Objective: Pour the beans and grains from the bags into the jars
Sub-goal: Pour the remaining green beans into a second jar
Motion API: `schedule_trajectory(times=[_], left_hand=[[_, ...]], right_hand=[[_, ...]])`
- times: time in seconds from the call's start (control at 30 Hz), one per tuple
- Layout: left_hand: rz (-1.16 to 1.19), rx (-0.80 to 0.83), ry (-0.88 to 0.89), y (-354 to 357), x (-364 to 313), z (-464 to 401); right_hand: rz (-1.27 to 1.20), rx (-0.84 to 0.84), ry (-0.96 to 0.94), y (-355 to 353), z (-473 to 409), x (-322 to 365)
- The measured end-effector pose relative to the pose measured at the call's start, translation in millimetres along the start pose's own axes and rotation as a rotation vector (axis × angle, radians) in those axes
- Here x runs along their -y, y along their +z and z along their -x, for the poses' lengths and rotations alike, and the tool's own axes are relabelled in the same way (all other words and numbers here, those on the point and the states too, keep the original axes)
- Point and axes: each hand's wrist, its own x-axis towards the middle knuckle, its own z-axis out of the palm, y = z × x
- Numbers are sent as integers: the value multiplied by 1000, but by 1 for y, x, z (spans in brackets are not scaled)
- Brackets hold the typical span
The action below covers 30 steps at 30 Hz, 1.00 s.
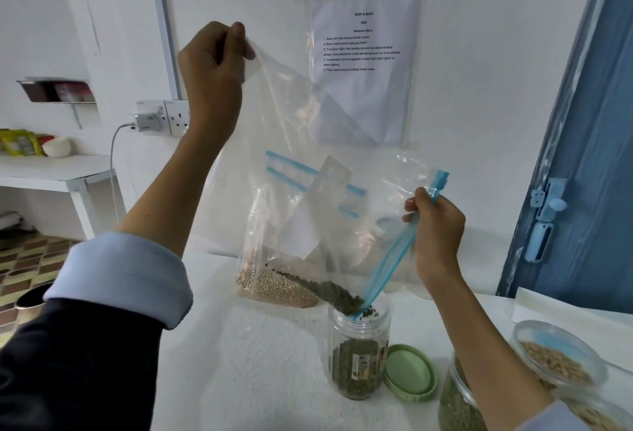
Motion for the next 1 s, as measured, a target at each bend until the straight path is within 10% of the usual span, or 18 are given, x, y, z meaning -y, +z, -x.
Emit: schedule_trajectory(times=[1.0], left_hand=[[-30, 19, -12, 2, -9, 2]], right_hand=[[35, -63, -3, -5, 2, -3]])
